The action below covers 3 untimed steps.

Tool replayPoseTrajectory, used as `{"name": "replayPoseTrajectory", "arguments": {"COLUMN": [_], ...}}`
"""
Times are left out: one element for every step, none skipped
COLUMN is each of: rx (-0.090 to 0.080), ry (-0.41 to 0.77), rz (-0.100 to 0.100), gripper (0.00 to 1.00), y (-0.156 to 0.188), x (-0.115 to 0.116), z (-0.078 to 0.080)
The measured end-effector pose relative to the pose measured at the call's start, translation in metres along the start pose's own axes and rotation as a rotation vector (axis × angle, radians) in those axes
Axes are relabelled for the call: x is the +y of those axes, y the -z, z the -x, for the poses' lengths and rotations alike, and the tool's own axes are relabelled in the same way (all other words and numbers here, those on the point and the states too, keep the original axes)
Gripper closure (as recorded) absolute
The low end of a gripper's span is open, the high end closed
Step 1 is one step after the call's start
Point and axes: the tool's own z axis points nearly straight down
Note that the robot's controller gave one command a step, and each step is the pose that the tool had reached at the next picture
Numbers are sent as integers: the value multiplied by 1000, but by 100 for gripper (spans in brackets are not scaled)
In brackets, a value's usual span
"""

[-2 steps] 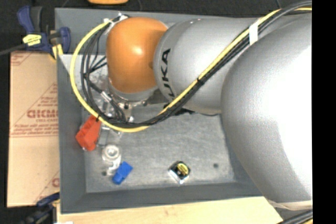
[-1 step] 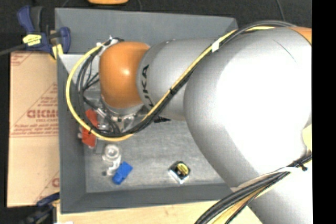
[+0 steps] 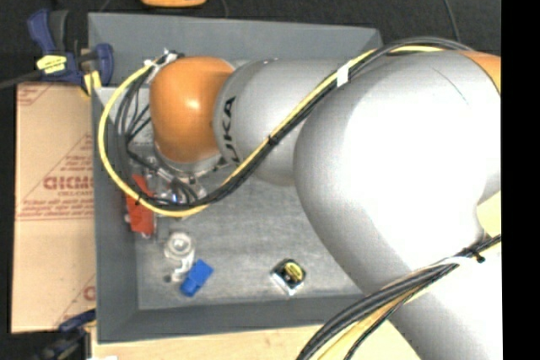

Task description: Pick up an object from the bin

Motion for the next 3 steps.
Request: {"name": "replayPoseTrajectory", "arguments": {"rx": [-1, 2, -5], "ry": [803, 797, 780], "rz": [-6, -10, 4], "gripper": [0, 100, 100], "y": [-3, -3, 127], "x": [-5, -8, -4], "z": [7, 8, 6]}}
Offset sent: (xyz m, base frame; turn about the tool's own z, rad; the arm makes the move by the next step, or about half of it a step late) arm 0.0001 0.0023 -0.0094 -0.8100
